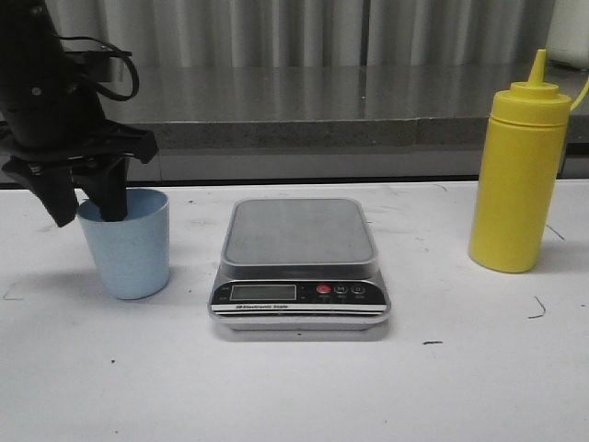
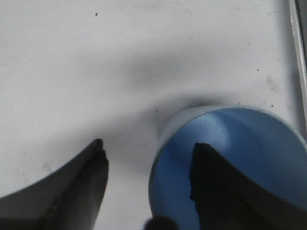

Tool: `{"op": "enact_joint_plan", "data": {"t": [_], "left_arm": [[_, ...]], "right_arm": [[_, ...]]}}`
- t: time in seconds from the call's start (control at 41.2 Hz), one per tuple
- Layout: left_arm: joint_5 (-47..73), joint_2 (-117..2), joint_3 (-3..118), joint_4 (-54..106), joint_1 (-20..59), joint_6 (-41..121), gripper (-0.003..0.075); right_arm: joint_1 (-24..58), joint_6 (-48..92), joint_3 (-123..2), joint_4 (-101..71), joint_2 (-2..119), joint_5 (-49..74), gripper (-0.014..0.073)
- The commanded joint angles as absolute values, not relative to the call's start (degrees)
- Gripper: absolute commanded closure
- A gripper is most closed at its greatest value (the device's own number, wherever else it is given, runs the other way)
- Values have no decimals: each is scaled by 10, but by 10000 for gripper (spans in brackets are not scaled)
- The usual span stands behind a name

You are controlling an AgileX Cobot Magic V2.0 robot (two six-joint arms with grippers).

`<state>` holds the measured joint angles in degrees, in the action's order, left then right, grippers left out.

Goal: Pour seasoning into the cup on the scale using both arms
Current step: 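Grasp the light blue cup rim with the left gripper, then lift the cup with the left gripper and carry it over the scale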

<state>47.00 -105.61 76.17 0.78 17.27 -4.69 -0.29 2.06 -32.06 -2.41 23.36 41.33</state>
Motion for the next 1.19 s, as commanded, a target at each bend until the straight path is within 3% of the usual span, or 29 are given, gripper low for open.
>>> {"op": "enact_joint_plan", "data": {"t": [0.0,0.219,0.534,0.826,1.166], "left_arm": [[447,-1029,779,16,172,-52,498],[463,-1023,782,16,172,-52,740],[541,-978,908,30,232,-51,740],[561,-1068,1023,26,310,-51,741],[577,-1152,1092,20,322,-51,740]], "right_arm": [[-6,28,-335,-20,242,371,88],[-6,28,-335,-20,242,371,88],[-6,28,-335,-20,242,371,88],[-6,28,-335,-20,242,366,88],[-6,28,-335,-20,242,367,88]]}}
